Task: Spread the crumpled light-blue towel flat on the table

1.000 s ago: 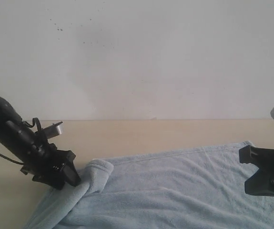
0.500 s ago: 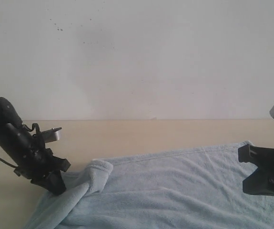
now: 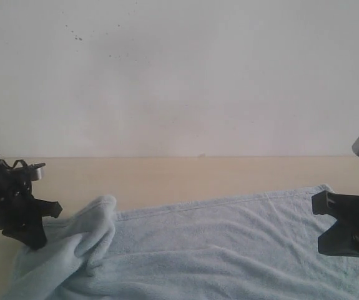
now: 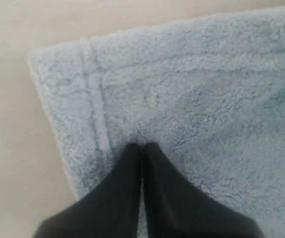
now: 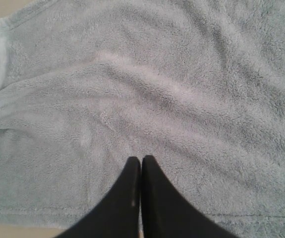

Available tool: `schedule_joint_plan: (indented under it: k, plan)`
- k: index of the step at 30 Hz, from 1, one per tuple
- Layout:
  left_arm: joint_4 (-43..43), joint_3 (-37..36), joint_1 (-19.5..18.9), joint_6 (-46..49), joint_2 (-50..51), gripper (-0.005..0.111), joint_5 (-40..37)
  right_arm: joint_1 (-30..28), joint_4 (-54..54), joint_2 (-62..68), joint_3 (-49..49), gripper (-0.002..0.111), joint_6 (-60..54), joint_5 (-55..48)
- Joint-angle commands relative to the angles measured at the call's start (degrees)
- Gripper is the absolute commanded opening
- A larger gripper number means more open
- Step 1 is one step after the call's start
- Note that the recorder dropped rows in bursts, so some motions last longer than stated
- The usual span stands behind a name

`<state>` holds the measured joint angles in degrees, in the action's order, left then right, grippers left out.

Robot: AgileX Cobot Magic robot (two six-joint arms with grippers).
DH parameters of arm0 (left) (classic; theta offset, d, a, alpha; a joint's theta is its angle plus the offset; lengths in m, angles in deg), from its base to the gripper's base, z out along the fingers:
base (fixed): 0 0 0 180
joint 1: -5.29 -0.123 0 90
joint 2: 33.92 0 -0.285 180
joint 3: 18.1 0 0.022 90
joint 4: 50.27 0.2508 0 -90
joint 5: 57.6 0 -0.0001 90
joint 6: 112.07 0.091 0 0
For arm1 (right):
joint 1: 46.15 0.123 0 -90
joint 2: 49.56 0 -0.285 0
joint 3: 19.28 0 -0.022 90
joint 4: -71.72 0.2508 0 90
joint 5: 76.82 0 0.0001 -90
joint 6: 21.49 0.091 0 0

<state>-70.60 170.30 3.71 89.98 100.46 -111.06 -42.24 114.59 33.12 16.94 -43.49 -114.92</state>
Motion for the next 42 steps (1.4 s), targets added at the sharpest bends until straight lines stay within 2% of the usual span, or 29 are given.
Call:
schedule_joint_plan:
  k: [1, 7, 9, 12, 16, 18, 22, 24, 27, 31, 36, 42]
  plan:
    - [3.90, -0.30, -4.89, -0.92, 0.82, 0.004, 0.97, 0.08, 0.18, -0.49, -0.40, 0.000, -1.01, 0.01]
    - [1.36, -0.30, -9.69, -1.83, 0.48, 0.004, 0.00, 0.08, 0.18, -0.49, -0.40, 0.000, -1.26, 0.03]
    - [-3.93, -0.30, -10.08, 2.67, -0.87, 0.004, 0.82, 0.08, 0.18, -0.49, -0.40, 0.000, -2.21, 0.25]
    - [-22.34, -0.30, -10.08, 17.83, -3.14, 0.004, -2.41, 0.08, 0.18, -0.49, -0.40, 0.000, -3.85, 4.11]
    - [-34.92, -0.30, -10.08, 28.70, -3.60, 0.004, -12.39, 0.08, -0.28, 0.03, -0.30, 0.000, -6.84, 15.89]
    - [-35.90, -0.30, -10.08, 29.06, -3.60, 0.004, -16.42, 0.08, -0.28, 1.01, -0.30, 0.000, -7.11, 23.30]
    - [-34.53, -4.17, -10.08, 26.12, -4.27, 0.004, -15.33, -0.03, 0.30, 6.07, -1.12, 0.000, -3.35, 38.90]
    - [-32.63, -7.41, -10.08, 25.16, -5.51, 0.004, -9.47, -1.16, 0.30, 11.18, -4.61, 0.000, -5.71, 36.44]
    - [-32.19, -13.19, -10.08, 25.04, -7.75, 0.004, 1.82, -2.24, 0.30, 21.26, -13.36, 0.000, -9.38, 25.87]
    - [-34.65, -17.69, -9.70, 34.14, -10.89, 0.004, 11.55, -2.24, 0.15, 30.89, -26.95, 0.000, -13.91, 18.42]
    - [-41.44, -17.05, -9.70, 46.46, -11.62, 0.004, 8.31, -3.80, -0.42, 40.40, -36.65, 0.000, -13.98, 16.75]
    - [-45.57, -16.93, -9.70, 50.43, -11.62, 0.004, 7.45, -8.02, -0.42, 45.18, -40.28, 0.000, -13.92, 14.27]
